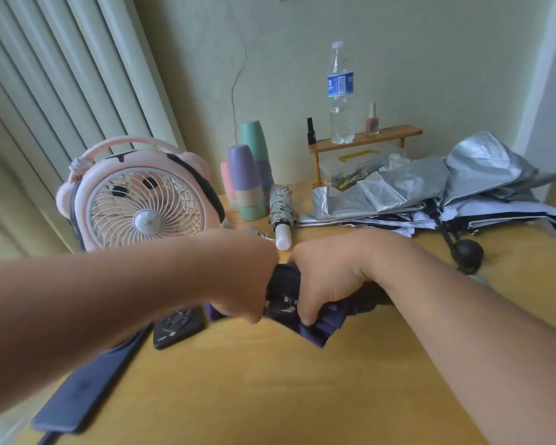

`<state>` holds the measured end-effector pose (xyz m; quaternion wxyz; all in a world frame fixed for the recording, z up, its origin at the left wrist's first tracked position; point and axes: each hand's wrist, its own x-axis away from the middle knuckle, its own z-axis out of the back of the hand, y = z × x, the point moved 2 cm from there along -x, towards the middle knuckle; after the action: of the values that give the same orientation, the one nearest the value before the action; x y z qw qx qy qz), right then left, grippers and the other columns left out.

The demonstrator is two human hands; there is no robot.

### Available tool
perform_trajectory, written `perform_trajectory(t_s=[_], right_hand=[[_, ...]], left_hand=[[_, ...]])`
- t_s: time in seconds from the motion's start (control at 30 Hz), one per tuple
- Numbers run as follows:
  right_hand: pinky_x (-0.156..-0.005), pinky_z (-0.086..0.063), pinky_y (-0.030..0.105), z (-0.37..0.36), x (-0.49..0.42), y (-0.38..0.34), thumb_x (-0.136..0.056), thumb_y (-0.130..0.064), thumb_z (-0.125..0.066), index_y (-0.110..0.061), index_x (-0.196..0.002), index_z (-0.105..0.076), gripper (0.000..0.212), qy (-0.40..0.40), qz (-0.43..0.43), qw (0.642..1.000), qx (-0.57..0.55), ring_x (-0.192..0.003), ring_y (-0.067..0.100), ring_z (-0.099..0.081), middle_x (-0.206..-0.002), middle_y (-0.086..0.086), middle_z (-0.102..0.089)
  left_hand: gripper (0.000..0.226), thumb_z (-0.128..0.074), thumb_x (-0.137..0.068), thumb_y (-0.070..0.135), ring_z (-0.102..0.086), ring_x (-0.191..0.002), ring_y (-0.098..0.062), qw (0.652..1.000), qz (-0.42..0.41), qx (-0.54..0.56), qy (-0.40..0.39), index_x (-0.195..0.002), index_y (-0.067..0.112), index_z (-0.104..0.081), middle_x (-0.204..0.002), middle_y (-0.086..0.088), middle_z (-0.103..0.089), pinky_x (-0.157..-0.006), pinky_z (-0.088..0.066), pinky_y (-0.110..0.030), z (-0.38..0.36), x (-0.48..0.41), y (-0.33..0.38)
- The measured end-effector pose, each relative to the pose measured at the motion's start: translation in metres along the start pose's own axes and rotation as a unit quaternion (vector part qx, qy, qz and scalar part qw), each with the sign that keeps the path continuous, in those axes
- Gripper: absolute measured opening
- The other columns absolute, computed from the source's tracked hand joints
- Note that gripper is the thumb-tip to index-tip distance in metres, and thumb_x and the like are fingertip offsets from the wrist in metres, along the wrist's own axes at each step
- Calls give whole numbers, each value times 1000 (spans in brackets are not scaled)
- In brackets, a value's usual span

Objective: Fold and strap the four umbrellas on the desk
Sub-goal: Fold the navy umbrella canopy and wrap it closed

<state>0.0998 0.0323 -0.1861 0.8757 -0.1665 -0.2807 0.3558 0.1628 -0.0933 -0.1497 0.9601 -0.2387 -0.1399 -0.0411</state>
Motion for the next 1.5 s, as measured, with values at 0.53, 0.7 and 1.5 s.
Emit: perform_trajectory(t_s=[0.53, 0.7, 1.5], right_hand=[[-55, -48, 36, -8, -9, 19, -66, -8, -65, 16, -79, -57, 28, -98, -11, 993, -72, -53, 32, -52, -61, 27, -58], [-56, -44, 32, -13, -13, 38, -61, -12, -67, 13, -76, -54, 32, -193, 9, 964, -181, -52, 26, -48, -54, 16, -52], [-77, -51, 39, -44, 10, 26, -95, -38, -54, -46, -116, -61, 24, 235, 132, 959, 82, -86, 13, -60, -95, -11, -69]], left_hand=[[25, -72, -80, 25, -53, -63, -10, 997, -77, 12, -23, -93, 27, -51, -78, 8, -62, -56, -40, -28, -16, -15, 0], [31, -66, -81, 19, -44, -65, -18, 979, -58, -26, 196, -96, 29, -41, -75, 7, -46, -57, -34, -32, -26, -10, 4], [25, -73, -70, 40, -59, -61, -22, 953, -60, 295, 38, -82, 19, -66, -68, 1, -66, -55, -48, -30, -80, -28, 18]])
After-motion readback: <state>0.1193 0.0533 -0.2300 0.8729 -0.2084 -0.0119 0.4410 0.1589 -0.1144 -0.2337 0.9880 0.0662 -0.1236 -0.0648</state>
